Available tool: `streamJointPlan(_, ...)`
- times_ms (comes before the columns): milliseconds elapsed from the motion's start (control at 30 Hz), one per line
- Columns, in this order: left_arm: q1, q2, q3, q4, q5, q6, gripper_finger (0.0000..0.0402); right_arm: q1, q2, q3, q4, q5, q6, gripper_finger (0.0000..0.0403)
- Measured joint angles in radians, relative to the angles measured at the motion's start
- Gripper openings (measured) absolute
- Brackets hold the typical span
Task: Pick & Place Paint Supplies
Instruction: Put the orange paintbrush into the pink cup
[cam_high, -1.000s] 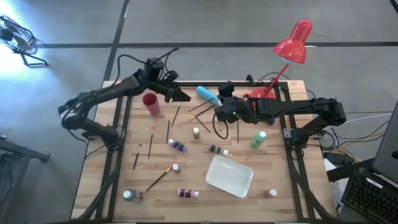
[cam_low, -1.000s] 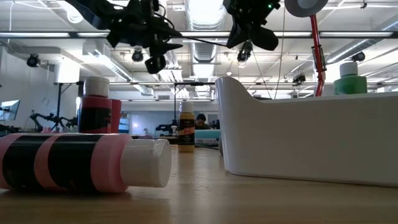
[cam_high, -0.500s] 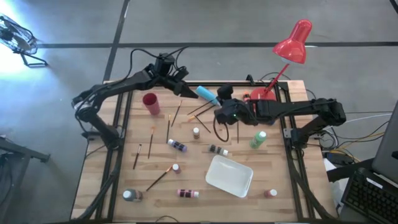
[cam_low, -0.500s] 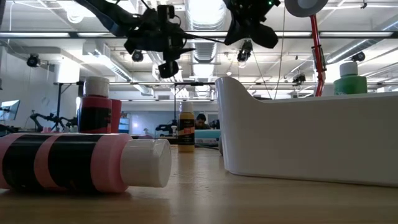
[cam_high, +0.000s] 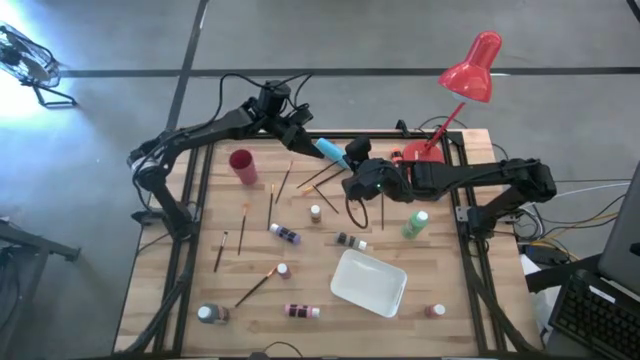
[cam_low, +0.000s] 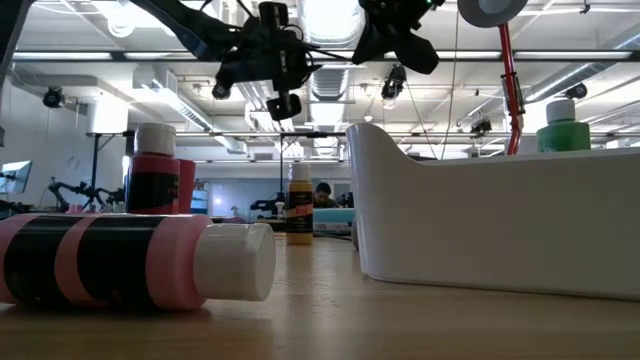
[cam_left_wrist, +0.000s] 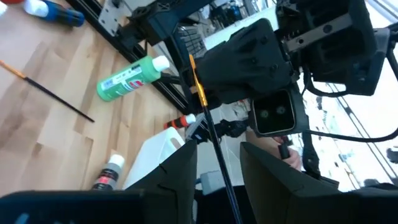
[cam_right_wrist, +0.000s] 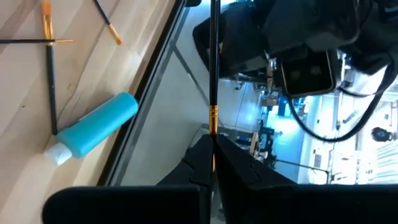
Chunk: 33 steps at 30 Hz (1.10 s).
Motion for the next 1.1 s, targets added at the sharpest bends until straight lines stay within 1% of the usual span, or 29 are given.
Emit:
streamJointPlan(333, -0.013, 0.021, 0.025, 0.002, 0.019, 0.006, 0.0128, 0.000, 0.037, 0.005, 0.097, 0.003, -0.119, 0.0008)
streamJointPlan(500, -0.021, 0.021, 0.018, -0.002, 0.022, 0.006, 0.0128, 0.000, 0.053, 0.025, 0.112, 0.007, -0.146, 0.0008)
streamJointPlan(567, -0.022, 0.021, 0.018, -0.002, 0.022, 0.006, 0.0127, 0.000, 0.062, 0.031, 0.148, 0.009, -0.166, 0.0008)
streamJointPlan(1000, -0.036, 0.021, 0.018, -0.006, 0.042, -0.002, 0.0126, -0.019, 0.087, 0.030, 0.204, 0.003, -0.223, 0.0008)
streamJointPlan(1100, -0.038, 0.021, 0.018, -0.008, 0.041, -0.004, 0.0120, -0.022, 0.102, 0.030, 0.219, 0.004, -0.229, 0.0008)
